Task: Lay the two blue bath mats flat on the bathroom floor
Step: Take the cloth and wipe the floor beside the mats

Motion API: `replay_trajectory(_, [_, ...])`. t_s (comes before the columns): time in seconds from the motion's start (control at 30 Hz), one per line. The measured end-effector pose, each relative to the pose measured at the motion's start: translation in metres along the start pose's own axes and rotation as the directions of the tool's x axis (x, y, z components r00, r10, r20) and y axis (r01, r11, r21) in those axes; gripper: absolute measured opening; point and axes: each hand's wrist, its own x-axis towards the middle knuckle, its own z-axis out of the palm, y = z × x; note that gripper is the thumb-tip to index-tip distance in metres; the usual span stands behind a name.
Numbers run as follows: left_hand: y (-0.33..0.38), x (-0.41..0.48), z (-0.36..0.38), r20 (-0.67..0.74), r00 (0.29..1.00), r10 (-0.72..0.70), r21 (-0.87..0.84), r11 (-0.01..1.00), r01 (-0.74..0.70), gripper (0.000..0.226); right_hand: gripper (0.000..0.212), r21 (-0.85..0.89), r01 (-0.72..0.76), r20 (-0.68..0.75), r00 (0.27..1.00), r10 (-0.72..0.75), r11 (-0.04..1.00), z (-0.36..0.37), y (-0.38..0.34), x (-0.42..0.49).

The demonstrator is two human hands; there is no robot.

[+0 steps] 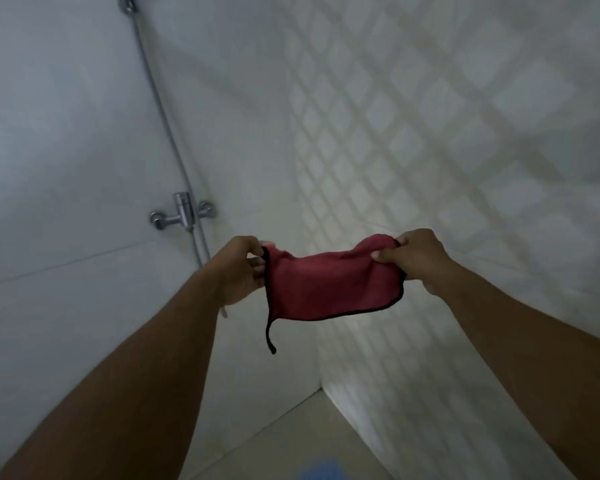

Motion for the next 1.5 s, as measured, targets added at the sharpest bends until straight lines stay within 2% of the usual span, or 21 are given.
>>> replay_trajectory(0.1, [-0.001,-0.017,-0.053,-0.106,0.994,-0.021,0.086,0.996,0.03,0.02,0.028,0.071,-0.04,0.183,0.983,0.026,0.997,0.049,-0.016,-0.003])
replay_trajectory(0.2, [-0.002,-0.032,-0.107,-0.191,0.981,0.024,0.295,0.955,0.035,0.01,0.022,0.141,-0.097,0.367,0.929,0.039,0.985,0.096,-0.032,-0.009])
replay_trajectory(0.27, [-0.001,-0.043,-0.141,-0.269,0.962,0.058,0.439,0.896,0.069,0.02,0.026,0.235,-0.16,0.463,0.886,0.034,0.959,0.127,-0.046,-0.018])
replay_trajectory(0.37, [0.006,-0.064,-0.188,-0.331,0.94,0.088,0.522,0.846,0.104,0.027,0.033,0.366,-0.242,0.5,0.865,0.03,0.899,0.172,-0.066,-0.033])
replay_trajectory(0.47, [0.015,-0.082,-0.225,-0.362,0.924,0.122,0.55,0.828,0.106,0.026,0.013,0.399,-0.223,0.459,0.888,0.017,0.889,0.21,-0.083,-0.046])
replay_trajectory(0.57, [0.023,-0.093,-0.248,-0.385,0.907,0.171,0.641,0.757,0.129,0.024,0.012,0.311,-0.193,0.482,0.876,0.021,0.931,0.234,-0.096,-0.049])
replay_trajectory(0.63, [0.026,-0.097,-0.26,-0.395,0.901,0.18,0.714,0.678,0.177,0.025,0.021,0.229,-0.158,0.514,0.857,0.018,0.961,0.246,-0.104,-0.052])
replay_trajectory(0.7, [0.027,-0.1,-0.273,-0.383,0.909,0.164,0.776,0.592,0.22,0.026,0.027,0.123,-0.074,0.523,0.852,-0.001,0.99,0.261,-0.107,-0.054])
replay_trajectory(0.77, [0.023,-0.105,-0.284,-0.376,0.919,0.118,0.806,0.531,0.262,0.03,0.024,0.031,-0.007,0.542,0.841,-0.011,1.0,0.276,-0.111,-0.058])
replay_trajectory(0.87, [0.013,-0.114,-0.297,-0.376,0.925,0.05,0.807,0.509,0.3,0.03,0.019,-0.033,-0.004,0.602,0.798,0.022,0.999,0.304,-0.114,-0.058])
replay_trajectory(0.93, [0.005,-0.12,-0.309,-0.385,0.923,-0.019,0.767,0.549,0.331,0.018,0.029,-0.087,0.02,0.676,0.735,0.044,0.996,0.324,-0.115,-0.054])
replay_trajectory(0.97, [0.002,-0.124,-0.316,-0.385,0.921,-0.058,0.758,0.55,0.351,0.022,0.033,-0.144,0.065,0.71,0.701,0.058,0.987,0.333,-0.116,-0.052])
replay_trajectory(1.0, [-0.003,-0.127,-0.326,-0.387,0.917,-0.093,0.77,0.514,0.377,0.03,0.036,-0.206,0.124,0.74,0.669,0.071,0.971,0.346,-0.115,-0.049])
replay_trajectory(1.03, [-0.007,-0.129,-0.334,-0.384,0.917,-0.106,0.814,0.429,0.391,0.035,0.038,-0.271,0.199,0.754,0.652,0.08,0.942,0.355,-0.113,-0.048])
replay_trajectory(1.1, [-0.015,-0.131,-0.349,-0.402,0.913,-0.065,0.885,0.227,0.406,0.026,0.036,-0.373,0.361,0.771,0.633,0.068,0.855,0.378,-0.109,-0.046])
replay_trajectory(1.13, [-0.019,-0.129,-0.357,-0.424,0.905,-0.033,0.888,0.184,0.422,0.024,0.035,-0.409,0.438,0.774,0.631,0.05,0.801,0.389,-0.107,-0.046])
replay_trajectory(1.2, [-0.025,-0.126,-0.37,-0.481,0.877,0.008,0.856,0.221,0.467,0.031,0.032,-0.42,0.516,0.786,0.618,0.015,0.747,0.408,-0.103,-0.048])
replay_trajectory(1.27, [-0.029,-0.118,-0.377,-0.544,0.839,0.02,0.789,0.352,0.503,0.036,0.029,-0.366,0.485,0.807,0.591,0.012,0.794,0.423,-0.101,-0.048])
replay_trajectory(1.37, [-0.035,-0.103,-0.377,-0.624,0.781,-0.018,0.624,0.591,0.511,0.037,0.023,-0.259,0.254,0.876,0.468,0.116,0.932,0.443,-0.101,-0.046])
replay_trajectory(1.43, [-0.038,-0.09,-0.373,-0.61,0.783,-0.121,0.467,0.743,0.479,0.042,0.019,-0.189,0.092,0.921,0.363,0.144,0.978,0.455,-0.103,-0.046])
replay_trajectory(1.5, [-0.04,-0.08,-0.365,-0.556,0.809,-0.191,0.335,0.839,0.428,0.043,0.017,-0.117,-0.034,0.961,0.247,0.122,0.992,0.467,-0.107,-0.045])
